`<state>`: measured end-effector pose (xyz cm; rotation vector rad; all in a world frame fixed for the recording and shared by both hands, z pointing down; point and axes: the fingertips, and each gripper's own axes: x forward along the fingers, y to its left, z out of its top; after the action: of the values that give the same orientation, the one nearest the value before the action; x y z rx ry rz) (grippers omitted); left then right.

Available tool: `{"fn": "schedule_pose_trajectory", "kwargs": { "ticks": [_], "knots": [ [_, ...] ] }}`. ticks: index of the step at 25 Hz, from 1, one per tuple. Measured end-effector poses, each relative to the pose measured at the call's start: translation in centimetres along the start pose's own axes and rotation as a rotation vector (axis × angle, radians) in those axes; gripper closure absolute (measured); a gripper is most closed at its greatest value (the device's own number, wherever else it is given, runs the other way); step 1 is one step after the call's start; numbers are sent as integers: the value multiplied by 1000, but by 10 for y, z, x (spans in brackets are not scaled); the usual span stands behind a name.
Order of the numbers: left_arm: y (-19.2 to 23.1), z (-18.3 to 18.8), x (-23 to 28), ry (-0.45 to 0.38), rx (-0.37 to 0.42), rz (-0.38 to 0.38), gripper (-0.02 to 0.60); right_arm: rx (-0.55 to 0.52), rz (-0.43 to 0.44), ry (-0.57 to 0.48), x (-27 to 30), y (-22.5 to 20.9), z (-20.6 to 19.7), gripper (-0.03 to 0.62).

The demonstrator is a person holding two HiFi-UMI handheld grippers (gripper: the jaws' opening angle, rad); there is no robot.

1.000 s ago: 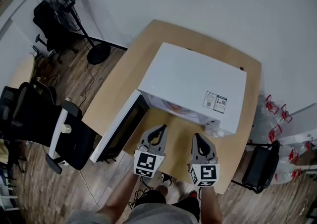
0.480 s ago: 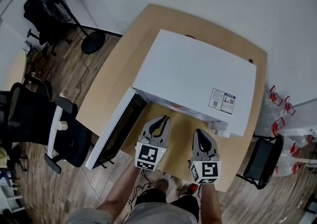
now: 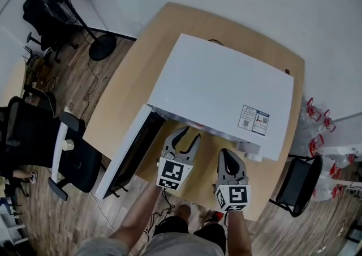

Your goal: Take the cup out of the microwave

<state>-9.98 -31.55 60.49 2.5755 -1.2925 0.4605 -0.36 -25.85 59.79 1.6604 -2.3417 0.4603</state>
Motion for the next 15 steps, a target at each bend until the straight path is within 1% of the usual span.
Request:
{"fn": "schedule_pose_trajectory", "kwargs": {
  "ticks": [3,7,12,15],
  "knots": [
    [-2,-2,10,5,0,-20,351,3,-1,12,1,-2,-4,576],
    [-3,-3,25,2,-3,-26,268,8,-5,24,2,-5,-10,576],
    [1,-5,38,3,-18,-27,224,20,-21,31,1,-12,-14,576],
    [2,-9,47,21,-1,-29,211,33,-34,35,0,-18,-16,576]
  ]
}}
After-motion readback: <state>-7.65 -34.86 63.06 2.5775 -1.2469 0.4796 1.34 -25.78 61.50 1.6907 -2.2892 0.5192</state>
